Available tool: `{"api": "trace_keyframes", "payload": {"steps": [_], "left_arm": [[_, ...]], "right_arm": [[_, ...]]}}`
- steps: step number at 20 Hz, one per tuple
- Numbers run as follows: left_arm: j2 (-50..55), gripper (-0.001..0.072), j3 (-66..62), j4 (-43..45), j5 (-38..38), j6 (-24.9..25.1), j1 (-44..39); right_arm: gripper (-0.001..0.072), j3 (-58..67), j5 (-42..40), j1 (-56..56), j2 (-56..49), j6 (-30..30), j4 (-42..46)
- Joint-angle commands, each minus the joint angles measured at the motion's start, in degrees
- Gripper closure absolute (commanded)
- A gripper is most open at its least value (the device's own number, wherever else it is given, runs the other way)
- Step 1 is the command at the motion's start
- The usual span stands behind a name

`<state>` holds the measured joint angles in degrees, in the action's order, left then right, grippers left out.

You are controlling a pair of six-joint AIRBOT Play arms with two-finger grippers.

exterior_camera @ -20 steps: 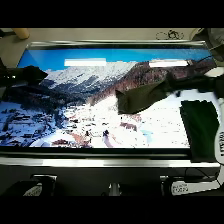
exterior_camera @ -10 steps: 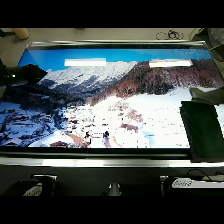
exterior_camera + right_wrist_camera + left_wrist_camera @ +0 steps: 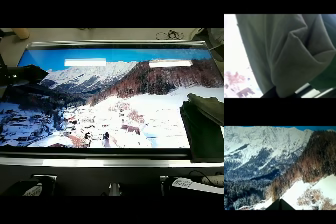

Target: Fold the shirts.

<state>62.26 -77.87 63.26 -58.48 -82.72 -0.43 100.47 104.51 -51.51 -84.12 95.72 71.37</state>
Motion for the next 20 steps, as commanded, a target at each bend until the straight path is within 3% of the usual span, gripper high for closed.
{"api": "trace_keyframes", "payload": {"steps": [1,3,6,9,10,11,12,14,16,18,20], "left_arm": [[1.0,0.0681,0.0,0.0,0.0,0.4,0.0],[1.2,0.0682,0.0,0.0,0.0,0.4,0.0],[1.1,0.0682,0.0,0.0,-0.1,0.4,0.0],[1.0,0.0682,0.0,0.0,0.0,0.4,0.0],[1.0,0.0682,0.0,0.0,0.0,0.4,0.0],[1.0,0.0682,0.0,0.0,0.0,0.4,0.0],[1.0,0.0682,-0.1,0.0,0.0,0.4,0.0],[1.0,0.0684,-0.8,0.0,-0.2,2.2,0.0],[1.7,0.0686,-4.1,2.8,-0.7,3.1,-0.8],[5.0,0.0686,-10.7,16.4,-2.8,-2.6,-4.6],[11.0,0.0685,-16.8,35.3,-10.1,-10.0,-9.7]], "right_arm": [[0.0692,-6.4,1.7,-0.2,2.7,0.1,11.1],[0.0692,-15.1,1.6,-0.2,3.3,-0.6,14.8],[0.0690,-25.3,-8.5,-0.2,3.3,-0.9,19.2],[0.0674,-27.9,-10.4,-0.2,3.4,-2.4,21.4],[0.0635,-27.7,-10.4,-0.2,3.4,-2.4,21.9],[0.0368,-27.3,-11.5,-0.2,3.4,-2.4,21.5],[0.0043,-25.9,-11.6,-0.2,3.4,-3.7,20.2],[0.0021,-19.1,-12.3,0.6,3.4,-6.9,16.9],[0.0035,-8.2,-17.3,4.7,3.4,-12.3,8.2],[0.0036,0.8,-25.6,13.0,3.4,-13.7,2.5],[0.0038,5.3,-30.2,26.3,3.4,-11.7,5.0]]}}
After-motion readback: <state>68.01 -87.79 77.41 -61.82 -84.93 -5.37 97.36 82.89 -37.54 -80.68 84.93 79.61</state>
